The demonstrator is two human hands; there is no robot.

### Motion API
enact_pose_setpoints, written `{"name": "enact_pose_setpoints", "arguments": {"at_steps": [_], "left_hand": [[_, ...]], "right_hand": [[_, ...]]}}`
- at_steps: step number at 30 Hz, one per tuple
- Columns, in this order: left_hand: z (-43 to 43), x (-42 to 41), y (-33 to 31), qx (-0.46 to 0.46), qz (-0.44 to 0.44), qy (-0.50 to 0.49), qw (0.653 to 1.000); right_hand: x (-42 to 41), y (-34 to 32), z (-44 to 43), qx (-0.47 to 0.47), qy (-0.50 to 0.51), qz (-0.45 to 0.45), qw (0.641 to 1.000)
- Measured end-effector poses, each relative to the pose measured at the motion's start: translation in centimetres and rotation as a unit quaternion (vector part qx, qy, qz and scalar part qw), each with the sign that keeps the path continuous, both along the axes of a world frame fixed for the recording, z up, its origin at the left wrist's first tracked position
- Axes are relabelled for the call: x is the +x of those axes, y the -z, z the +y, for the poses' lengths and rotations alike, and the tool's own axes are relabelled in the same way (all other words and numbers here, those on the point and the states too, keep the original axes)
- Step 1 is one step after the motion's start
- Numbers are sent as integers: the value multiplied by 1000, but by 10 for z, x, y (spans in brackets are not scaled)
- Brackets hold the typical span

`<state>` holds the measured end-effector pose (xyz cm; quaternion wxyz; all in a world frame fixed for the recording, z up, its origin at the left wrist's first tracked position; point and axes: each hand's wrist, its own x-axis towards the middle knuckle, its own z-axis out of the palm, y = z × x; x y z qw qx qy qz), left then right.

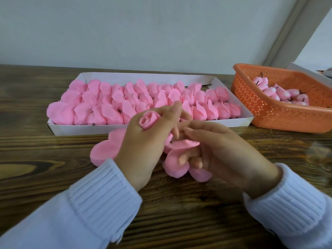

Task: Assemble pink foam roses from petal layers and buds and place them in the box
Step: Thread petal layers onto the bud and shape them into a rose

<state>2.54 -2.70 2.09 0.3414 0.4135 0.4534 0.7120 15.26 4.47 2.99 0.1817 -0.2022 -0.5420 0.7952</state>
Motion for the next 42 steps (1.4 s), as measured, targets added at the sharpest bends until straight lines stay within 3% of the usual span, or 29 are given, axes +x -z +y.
{"name": "enact_pose_setpoints", "arguments": {"at_steps": [2,4,6,8,12,14,19,23,28,36,42], "left_hand": [[3,-3,1,18,-39,-69,997],[6,-6,0,29,-80,-140,987],[7,-10,-2,28,-125,-180,975],[9,-15,-4,21,-170,-185,968],[13,-22,-2,0,-263,-175,949],[15,-24,-1,3,-283,-176,943],[17,-26,1,16,-295,-177,939],[15,-24,1,4,-290,-167,942],[17,-27,3,-6,-302,-163,939],[18,-26,1,1,-315,-150,937],[17,-26,1,-4,-306,-161,938]], "right_hand": [[2,-7,3,99,80,-28,991],[1,-12,5,284,126,-65,948],[-5,-16,6,508,108,-112,847],[-15,-18,3,642,22,-111,759],[-37,-7,-7,786,-141,-131,587],[-41,-1,-9,816,-138,-130,546],[-41,7,-6,789,-165,-159,571],[-39,4,-2,748,-191,-170,613],[-39,3,0,756,-190,-170,603],[-37,8,-10,820,-47,-110,560],[-35,9,-8,781,-107,-135,600]]}}
